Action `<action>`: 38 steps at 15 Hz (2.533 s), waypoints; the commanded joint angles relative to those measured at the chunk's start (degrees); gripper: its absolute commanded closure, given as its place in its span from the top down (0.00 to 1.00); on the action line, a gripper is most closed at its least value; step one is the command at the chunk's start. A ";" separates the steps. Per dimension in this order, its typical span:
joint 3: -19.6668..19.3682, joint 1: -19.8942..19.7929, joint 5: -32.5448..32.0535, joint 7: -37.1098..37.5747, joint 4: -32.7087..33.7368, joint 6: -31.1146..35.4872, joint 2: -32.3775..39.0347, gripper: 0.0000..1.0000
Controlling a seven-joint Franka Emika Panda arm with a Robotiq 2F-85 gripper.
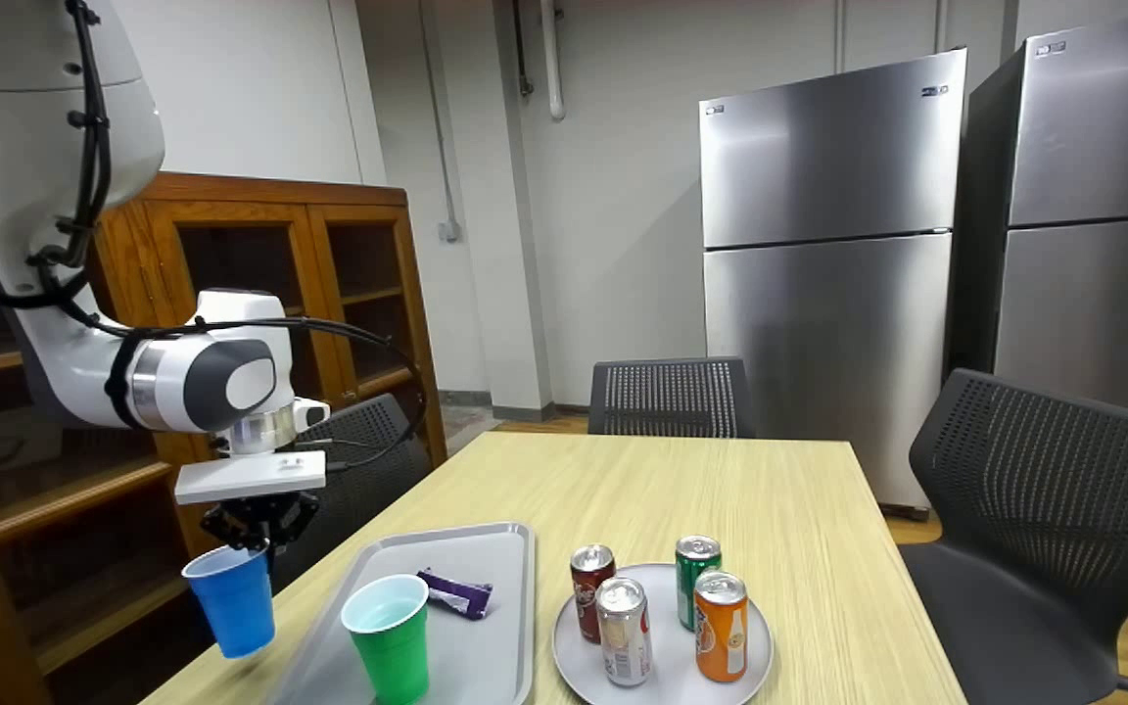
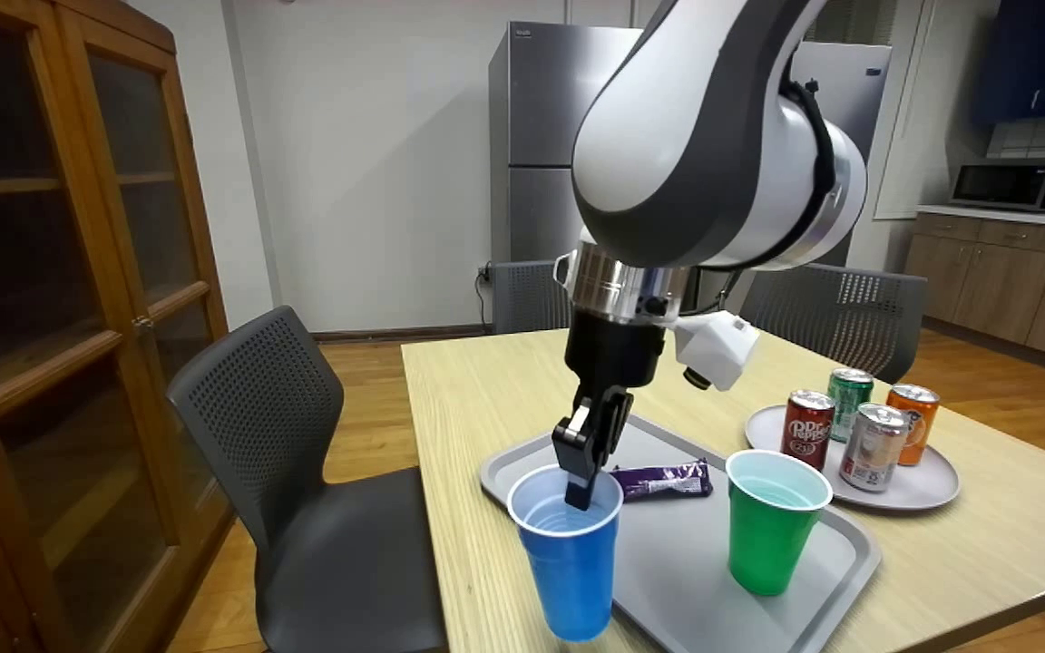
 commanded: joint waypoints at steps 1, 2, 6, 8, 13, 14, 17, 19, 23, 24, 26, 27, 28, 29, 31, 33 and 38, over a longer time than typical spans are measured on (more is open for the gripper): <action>0.26 1.22 -1.85 1.95 -1.84 4.00 0.46 0.01; 0.23 1.55 -2.31 2.50 -1.97 5.08 0.92 0.01; -0.63 3.24 -6.13 6.43 -1.47 8.49 2.95 0.01; -1.15 3.94 -8.26 8.77 -1.40 10.16 3.68 0.01; -2.86 5.72 -12.60 13.35 -1.44 13.14 4.58 0.29; -3.55 6.30 -13.52 14.25 -1.42 13.38 4.67 0.31; -5.04 7.40 -15.35 16.05 -1.45 13.81 4.42 0.51; -5.44 7.45 -15.74 16.61 -1.63 14.25 3.76 0.66; -4.23 5.53 -14.65 16.41 -1.66 15.30 2.14 0.96; -3.78 4.98 -14.16 16.61 -1.47 14.85 1.65 1.00; -2.16 2.87 -12.71 16.37 -1.14 13.51 0.61 1.00; -2.17 2.60 -11.04 15.14 -1.04 12.89 -0.02 1.00; -2.10 1.88 -10.45 15.09 -0.79 11.98 -0.49 1.00; -2.87 1.57 -11.45 16.50 -0.52 10.99 -0.96 1.00; -4.26 1.23 -11.57 16.78 -0.17 9.51 -1.73 1.00; -6.74 1.42 -12.11 18.13 0.39 8.13 -2.07 1.00; -14.67 3.10 -14.50 25.13 1.90 6.63 -0.89 1.00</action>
